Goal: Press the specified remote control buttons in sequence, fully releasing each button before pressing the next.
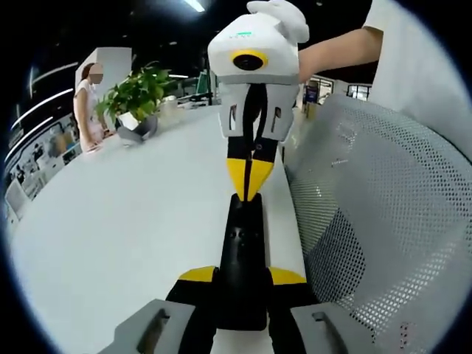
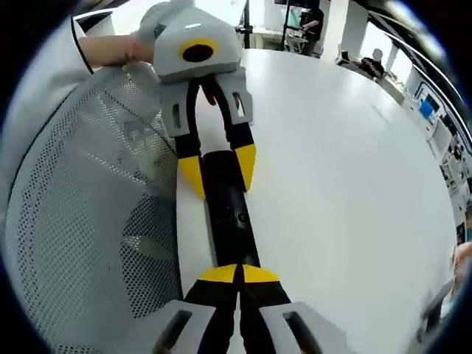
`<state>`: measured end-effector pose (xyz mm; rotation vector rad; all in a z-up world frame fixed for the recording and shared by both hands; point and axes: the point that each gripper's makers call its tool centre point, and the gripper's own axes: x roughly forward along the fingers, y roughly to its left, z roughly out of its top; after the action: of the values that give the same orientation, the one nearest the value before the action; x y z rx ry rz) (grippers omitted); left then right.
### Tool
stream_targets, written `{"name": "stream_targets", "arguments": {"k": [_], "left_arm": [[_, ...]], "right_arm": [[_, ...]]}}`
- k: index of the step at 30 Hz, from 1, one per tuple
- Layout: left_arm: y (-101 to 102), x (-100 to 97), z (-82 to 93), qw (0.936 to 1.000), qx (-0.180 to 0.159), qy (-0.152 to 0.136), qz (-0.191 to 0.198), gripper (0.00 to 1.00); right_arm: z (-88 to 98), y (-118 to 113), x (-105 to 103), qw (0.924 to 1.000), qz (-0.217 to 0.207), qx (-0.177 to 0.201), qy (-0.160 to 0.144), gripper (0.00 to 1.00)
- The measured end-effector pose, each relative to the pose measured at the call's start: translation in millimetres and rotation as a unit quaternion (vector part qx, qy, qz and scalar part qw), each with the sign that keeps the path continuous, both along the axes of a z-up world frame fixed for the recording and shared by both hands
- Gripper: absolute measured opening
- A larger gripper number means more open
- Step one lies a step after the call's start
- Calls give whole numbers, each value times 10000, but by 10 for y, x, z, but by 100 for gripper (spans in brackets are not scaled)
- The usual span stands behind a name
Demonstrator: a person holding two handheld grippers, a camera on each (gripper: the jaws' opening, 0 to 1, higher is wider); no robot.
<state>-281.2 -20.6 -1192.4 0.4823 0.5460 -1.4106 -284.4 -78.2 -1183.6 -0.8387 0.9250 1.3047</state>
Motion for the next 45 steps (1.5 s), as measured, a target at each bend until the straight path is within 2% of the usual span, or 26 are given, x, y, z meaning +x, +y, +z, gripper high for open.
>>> {"name": "stream_targets", "arguments": {"k": [3, 6, 8, 10, 11, 12, 15, 17, 19, 24, 26, 28, 33, 34, 35, 36, 37, 45], "left_arm": [[-1, -5, 8, 10000, -5, 7, 16, 24], [-4, -4, 11, 10000, -16, 14, 26, 24], [-5, -4, 14, 10000, -25, 15, 32, 24], [-6, -3, 17, 10000, -29, 17, 44, 24], [-6, -3, 18, 10000, -31, 18, 48, 24], [-5, -5, 19, 10000, -36, 19, 57, 24], [-3, -7, 24, 10000, -57, 25, 73, 25], [-2, -7, 26, 9999, -71, 24, 76, 25], [-1, -7, 27, 9999, -87, 23, 88, 25], [0, -11, 28, 9999, -108, 19, 110, 25], [0, -13, 28, 9999, -111, 8, 110, 25], [0, -15, 28, 9999, -107, -1, 108, 25], [3, -16, 29, 9999, -117, -1, 108, 25], [2, -16, 29, 9999, -116, -1, 108, 25], [4, -18, 29, 9999, -114, 4, 114, 25], [4, -18, 29, 9999, -115, 4, 114, 25], [4, -19, 30, 9999, -115, 3, 113, 25], [7, -24, 30, 9999, -110, 9, 108, 25]], "right_arm": [[-10, -3, 4, 9995, 193, -222, -100, 0], [-23, -9, 9, 9969, 361, -698, -71, 0], [-32, 11, 14, 9959, 324, -839, -37, 0], [-29, -1, 11, 9959, 373, -824, -47, 0], [-25, -8, 16, 9964, 334, -781, -28, 0], [-23, -3, 14, 9983, 96, -578, 57, 0], [-8, -8, 26, 9995, -232, -155, 119, 0], [2, -13, 37, 9973, -708, 175, 105, 0], [14, -19, 36, 9946, -911, 492, -9, 0], [26, -7, 3, 9943, -936, 482, -145, 0], [62, 64, -7, 9926, -1000, 685, -55, 0], [90, 94, 32, 9917, -1049, 741, -94, 0], [27, 116, 16, 9951, -820, 541, 63, 0], [-3, 81, 0, 9971, -666, 366, 32, 0], [23, 122, 20, 9982, -397, 424, -175, 0], [13, 82, -9, 9985, -455, 277, -119, 0], [19, 103, -11, 9984, -448, 320, -129, 0], [-10, 109, 4, 9997, 139, -90, -157, 0]]}}
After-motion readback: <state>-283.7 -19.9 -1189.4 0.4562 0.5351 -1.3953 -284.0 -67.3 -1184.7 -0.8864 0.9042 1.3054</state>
